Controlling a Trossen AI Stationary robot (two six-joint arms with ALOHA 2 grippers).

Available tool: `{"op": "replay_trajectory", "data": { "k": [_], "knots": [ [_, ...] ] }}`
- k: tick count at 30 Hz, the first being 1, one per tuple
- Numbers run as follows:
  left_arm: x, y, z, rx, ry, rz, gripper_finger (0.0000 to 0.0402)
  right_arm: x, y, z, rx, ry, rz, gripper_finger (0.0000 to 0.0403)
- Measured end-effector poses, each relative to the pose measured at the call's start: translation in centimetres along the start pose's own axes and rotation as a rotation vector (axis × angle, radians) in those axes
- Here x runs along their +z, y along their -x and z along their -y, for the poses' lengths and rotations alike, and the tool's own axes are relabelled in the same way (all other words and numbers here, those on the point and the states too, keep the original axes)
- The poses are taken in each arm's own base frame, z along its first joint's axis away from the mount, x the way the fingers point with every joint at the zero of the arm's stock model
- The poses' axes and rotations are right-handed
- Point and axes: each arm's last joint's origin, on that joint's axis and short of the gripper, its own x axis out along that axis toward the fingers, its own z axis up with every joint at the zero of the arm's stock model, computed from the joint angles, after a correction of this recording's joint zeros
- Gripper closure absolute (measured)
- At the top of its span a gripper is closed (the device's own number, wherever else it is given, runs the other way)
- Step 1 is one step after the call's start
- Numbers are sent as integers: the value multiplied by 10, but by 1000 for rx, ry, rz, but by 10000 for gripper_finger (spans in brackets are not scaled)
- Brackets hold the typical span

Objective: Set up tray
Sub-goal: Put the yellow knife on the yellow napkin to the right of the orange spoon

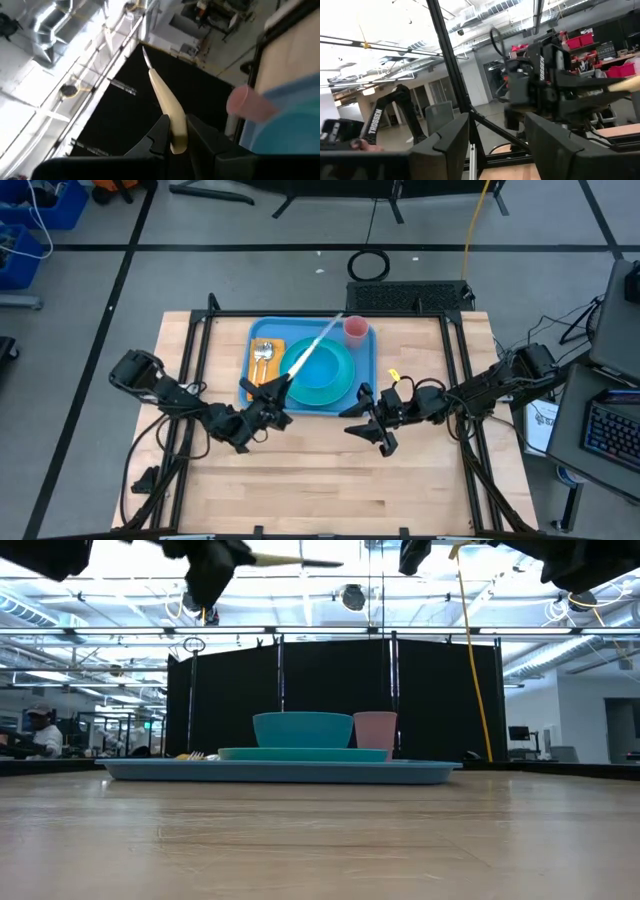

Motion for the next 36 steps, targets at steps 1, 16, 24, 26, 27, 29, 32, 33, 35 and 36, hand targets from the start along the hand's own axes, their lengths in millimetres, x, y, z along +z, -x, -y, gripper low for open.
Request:
{"op": "replay_trajectory", "data": {
  "k": [1,16,24,26,27,29,32,33,35,36],
  "knots": [
    [-5,1,1,-3,-1,-14,356,0,0,0,0,0,0,222],
    [-66,-11,-9,42,16,-141,356,-4,0,2,-17,10,-45,223],
    [-119,-18,-16,114,115,-289,356,1,0,14,-56,46,-19,227],
    [-130,-21,-16,159,207,-362,356,3,0,20,-77,56,-13,225],
    [-135,-22,-15,180,232,-412,356,4,0,24,-90,65,-11,225],
    [-139,-23,-10,183,219,-452,356,6,0,31,-116,74,-9,225],
    [-136,-22,1,137,141,-454,356,9,1,41,-150,81,-7,228],
    [-136,-22,4,135,117,-478,356,9,1,44,-159,76,-7,229],
    [-139,-20,10,149,108,-523,356,9,2,47,-171,76,-15,230],
    [-139,-18,13,155,122,-528,356,10,2,48,-174,79,-17,231]
  ]
}}
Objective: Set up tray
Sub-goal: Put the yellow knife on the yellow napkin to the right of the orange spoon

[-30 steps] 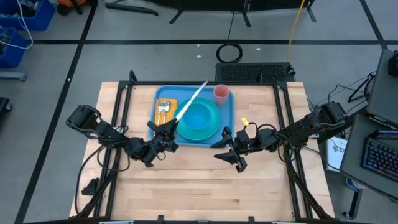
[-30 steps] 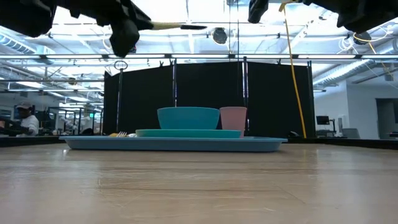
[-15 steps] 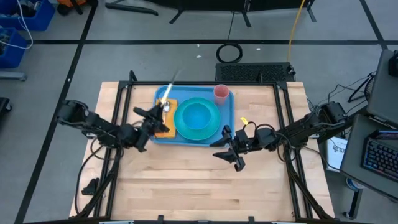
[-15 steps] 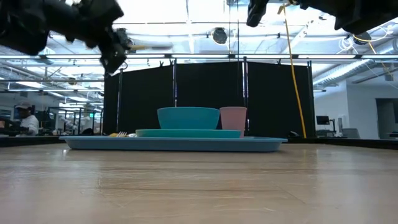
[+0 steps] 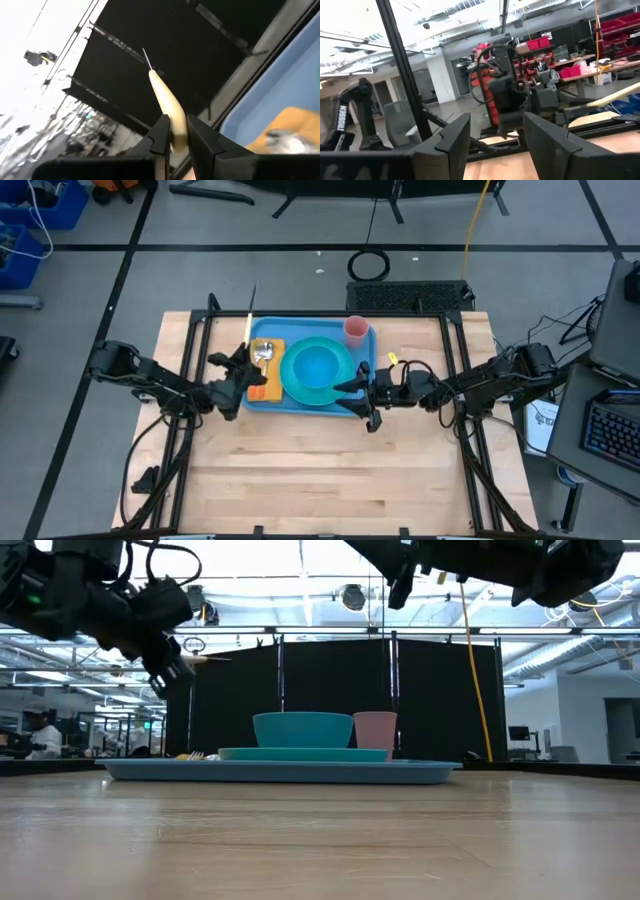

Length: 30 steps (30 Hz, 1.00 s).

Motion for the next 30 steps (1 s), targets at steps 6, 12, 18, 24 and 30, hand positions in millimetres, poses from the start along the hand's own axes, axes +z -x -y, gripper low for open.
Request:
{"op": "replay_trajectory", "data": {
  "k": [6,12,18,24,30],
  "knots": [
    [-10,11,12,-30,74,29,356,-2,0,2,-11,10,-28,231],
    [-13,24,19,-129,191,100,356,-3,0,3,-14,33,-32,232],
    [-19,33,24,-182,308,119,356,-3,0,4,-19,38,-40,232],
    [-20,34,26,-243,467,115,356,-4,0,4,-21,42,-47,232],
    [-23,35,28,-283,764,75,356,-4,0,4,-21,42,-46,232]
  ]
}}
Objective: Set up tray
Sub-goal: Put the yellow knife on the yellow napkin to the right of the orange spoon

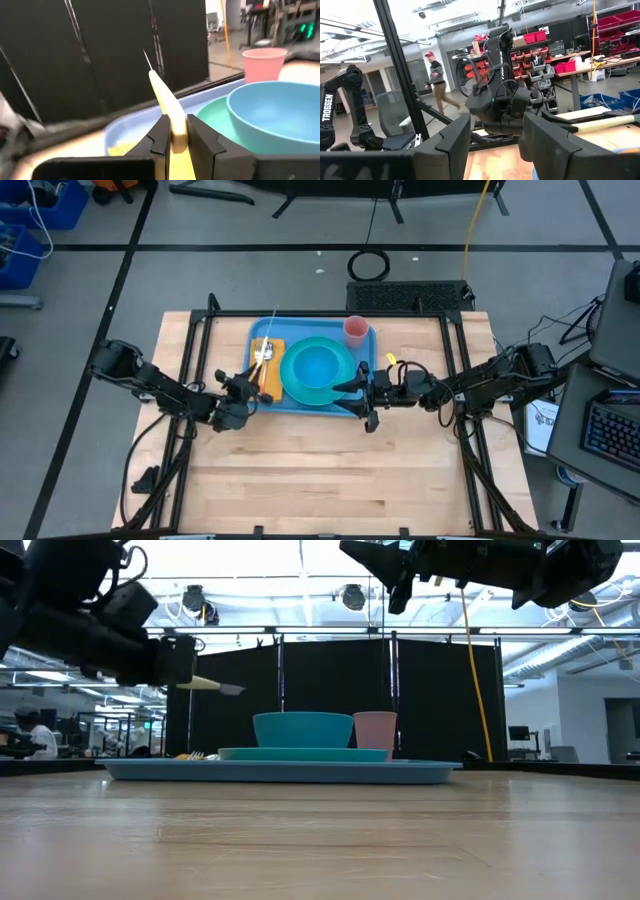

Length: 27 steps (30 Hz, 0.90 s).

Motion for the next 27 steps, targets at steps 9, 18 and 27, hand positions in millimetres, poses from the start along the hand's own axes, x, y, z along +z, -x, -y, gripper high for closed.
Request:
{"op": "replay_trajectory", "data": {
  "k": [9,18,27],
  "knots": [
    [-12,7,-4,-32,372,-34,356,-5,0,3,-20,179,-55,232],
    [-12,17,-1,-80,577,-49,356,-5,0,18,-75,232,-87,232],
    [-15,26,0,-96,686,-33,356,2,6,41,-187,312,-173,232]
  ]
}}
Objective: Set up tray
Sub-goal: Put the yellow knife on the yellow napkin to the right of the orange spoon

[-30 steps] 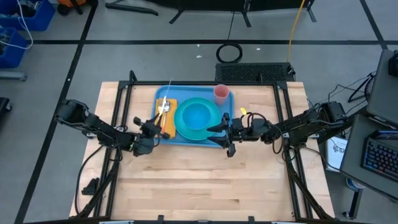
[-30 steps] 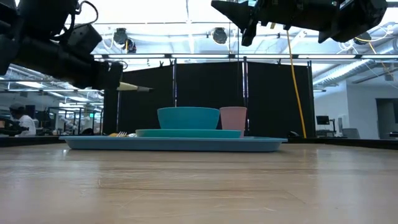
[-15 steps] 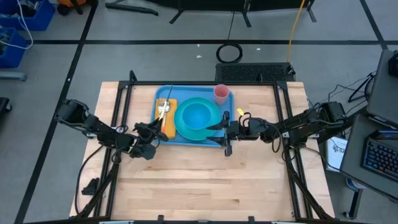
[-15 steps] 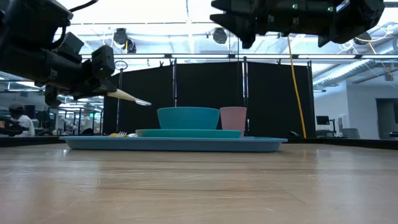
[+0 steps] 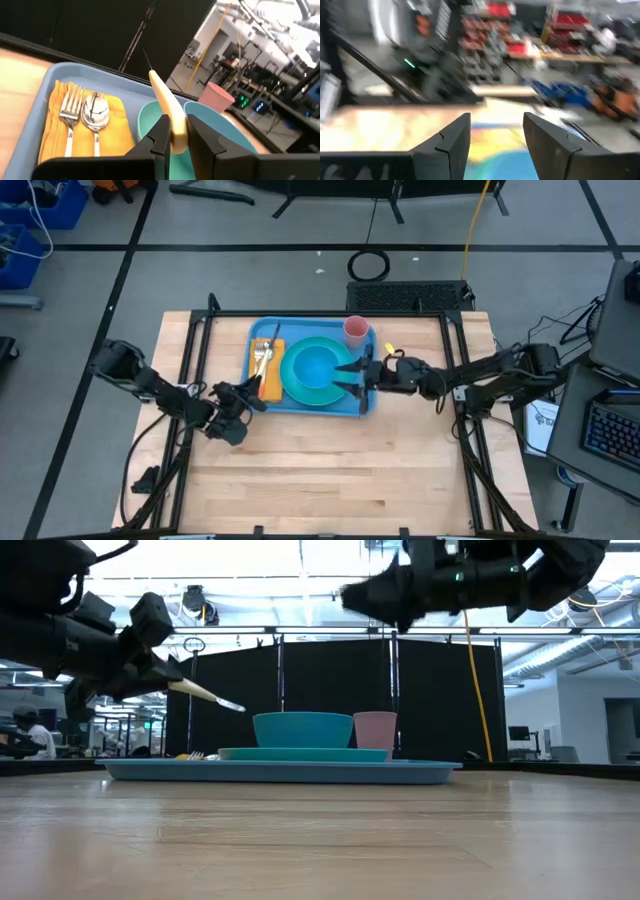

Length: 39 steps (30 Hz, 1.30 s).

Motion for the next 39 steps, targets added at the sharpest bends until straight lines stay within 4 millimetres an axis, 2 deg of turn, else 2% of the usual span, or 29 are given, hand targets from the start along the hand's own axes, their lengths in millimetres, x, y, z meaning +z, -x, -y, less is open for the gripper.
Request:
{"op": "replay_trajectory", "data": {
  "k": [11,17,22,32,39],
  "knots": [
    [-27,3,-8,-7,124,22,356,11,23,28,-115,96,-156,232],
    [-40,1,-10,-8,156,30,356,11,39,39,-323,168,-308,232],
    [-44,1,-11,-6,178,50,356,10,46,46,-485,141,-353,232],
    [-45,6,0,-15,174,80,356,9,46,46,-494,87,-345,232],
    [-46,7,-1,-18,141,79,356,9,46,46,-493,87,-345,232]
  ]
}}
